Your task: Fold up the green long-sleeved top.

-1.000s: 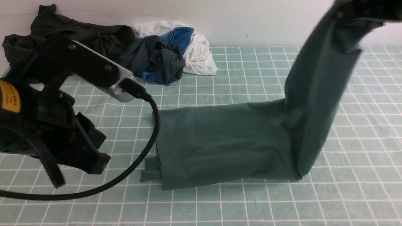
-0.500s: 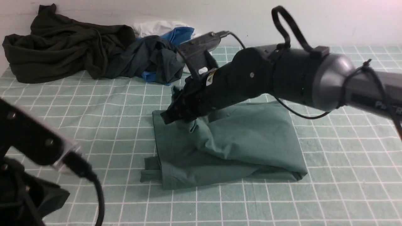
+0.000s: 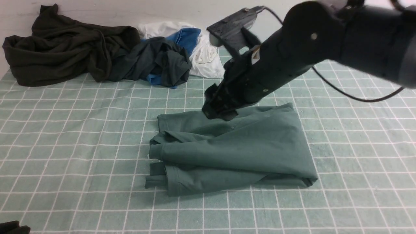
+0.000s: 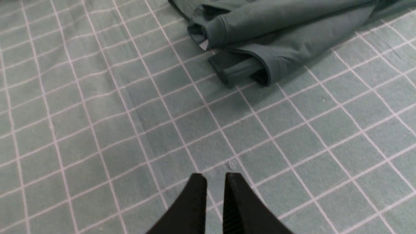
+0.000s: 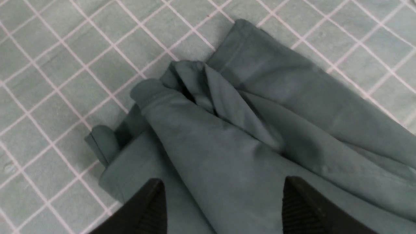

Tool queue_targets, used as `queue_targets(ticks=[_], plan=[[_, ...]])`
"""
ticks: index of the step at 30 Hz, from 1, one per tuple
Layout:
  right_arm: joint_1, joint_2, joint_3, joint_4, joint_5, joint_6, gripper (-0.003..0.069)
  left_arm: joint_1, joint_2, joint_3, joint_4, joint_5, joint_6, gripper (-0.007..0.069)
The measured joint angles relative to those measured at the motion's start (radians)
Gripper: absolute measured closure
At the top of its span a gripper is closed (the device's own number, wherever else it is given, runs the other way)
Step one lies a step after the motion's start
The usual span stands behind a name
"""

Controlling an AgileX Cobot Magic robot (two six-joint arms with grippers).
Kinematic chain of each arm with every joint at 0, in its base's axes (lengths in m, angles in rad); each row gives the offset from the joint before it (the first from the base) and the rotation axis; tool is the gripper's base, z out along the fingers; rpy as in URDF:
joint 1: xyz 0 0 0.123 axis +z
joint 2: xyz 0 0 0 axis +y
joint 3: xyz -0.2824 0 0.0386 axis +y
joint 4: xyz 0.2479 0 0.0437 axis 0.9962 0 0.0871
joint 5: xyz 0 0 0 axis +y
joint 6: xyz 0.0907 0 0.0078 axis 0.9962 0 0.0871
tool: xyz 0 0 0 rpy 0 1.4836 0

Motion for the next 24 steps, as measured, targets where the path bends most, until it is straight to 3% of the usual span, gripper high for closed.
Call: queue_targets(ticks=[5, 11, 19, 24], plan=[[-0.015, -0.183, 0.004, -0.027, 0.132, 0.022, 0.0446, 0.000, -0.008, 0.000, 0.025, 0.000, -0.001, 0.0552], [-0.015, -0.452, 0.174, -0.027, 0.072, 0.037, 0.0643, 0.000, -0.008, 0.000, 0.029, 0.000, -0.001, 0.0552], [-0.015, -0.818, 0.509, -0.027, -0.168, 0.044, 0.0671, 0.000, -0.008, 0.000, 0.030, 0.000, -0.007, 0.0552], [-0.015, -0.969, 0.643, -0.021, -0.209, 0.045, 0.0671, 0.000, -0.008, 0.000, 0.030, 0.000, -0.007, 0.0552]])
